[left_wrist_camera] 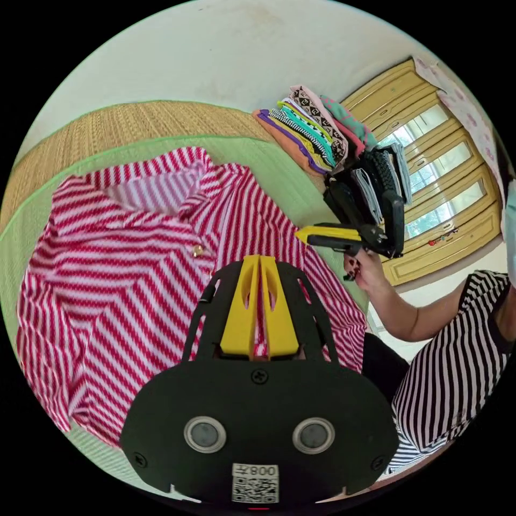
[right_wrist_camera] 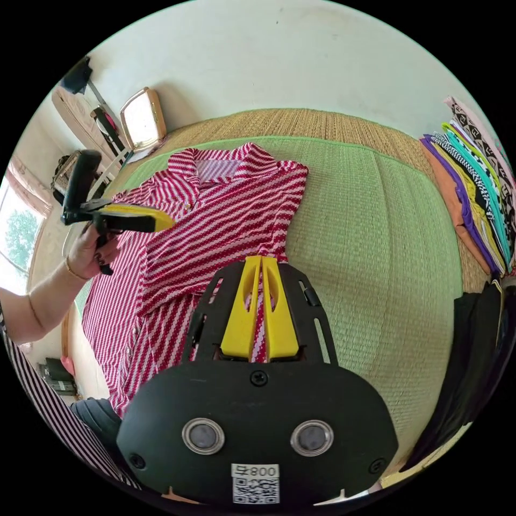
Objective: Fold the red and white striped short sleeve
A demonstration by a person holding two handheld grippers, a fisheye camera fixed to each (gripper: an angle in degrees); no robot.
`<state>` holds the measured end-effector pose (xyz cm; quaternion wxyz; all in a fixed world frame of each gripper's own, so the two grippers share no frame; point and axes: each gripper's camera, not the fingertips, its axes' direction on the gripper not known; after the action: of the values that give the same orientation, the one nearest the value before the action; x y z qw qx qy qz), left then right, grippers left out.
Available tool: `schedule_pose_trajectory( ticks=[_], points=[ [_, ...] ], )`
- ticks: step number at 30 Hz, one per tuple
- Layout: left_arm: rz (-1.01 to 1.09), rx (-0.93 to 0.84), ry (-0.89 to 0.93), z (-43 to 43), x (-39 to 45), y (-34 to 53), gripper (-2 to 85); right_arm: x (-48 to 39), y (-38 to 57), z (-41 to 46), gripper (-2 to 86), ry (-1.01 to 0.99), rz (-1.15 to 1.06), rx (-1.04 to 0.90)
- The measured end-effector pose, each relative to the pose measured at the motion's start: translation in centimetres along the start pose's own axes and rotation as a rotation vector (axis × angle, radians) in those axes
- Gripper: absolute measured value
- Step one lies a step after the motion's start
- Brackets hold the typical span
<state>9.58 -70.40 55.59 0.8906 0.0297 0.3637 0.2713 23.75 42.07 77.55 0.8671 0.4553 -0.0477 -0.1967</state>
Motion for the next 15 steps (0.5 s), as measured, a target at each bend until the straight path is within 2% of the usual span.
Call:
schedule_pose_trajectory(
  ticks=[3,5,7,9,11,13,15],
  points=[
    [-0.085,-0.108,-0.049,-0.7,-0.5,3.6,0.2,0.8,-0.2,0.4,0.0,-0.023,0.015,0.002],
    [-0.129,-0.027,0.044,-3.7,-0.3,5.1,0.1,0.6,-0.5,-0.9,0.1,-0.033,0.008,0.025],
    [-0.132,0.044,0.056,-6.2,0.5,5.8,0.1,-0.1,-0.6,-1.7,0.1,-0.022,-0.019,0.052],
    [-0.145,0.054,0.038,-7.2,0.9,6.2,0.2,-1.0,-0.9,-1.2,0.1,-0.003,-0.056,0.025],
    [-0.197,-0.050,0.020,-6.2,-0.1,6.6,0.2,-1.1,-1.5,1.6,0.1,0.003,-0.065,-0.072],
    [-0.236,0.026,0.102,-7.9,-0.6,7.2,0.3,-0.8,-1.8,1.2,0.1,-0.019,-0.042,-0.048],
    [-0.245,0.097,0.094,-10.5,-0.3,8.0,0.4,-0.9,-2.4,0.3,0.1,-0.028,-0.057,-0.047]
  ],
)
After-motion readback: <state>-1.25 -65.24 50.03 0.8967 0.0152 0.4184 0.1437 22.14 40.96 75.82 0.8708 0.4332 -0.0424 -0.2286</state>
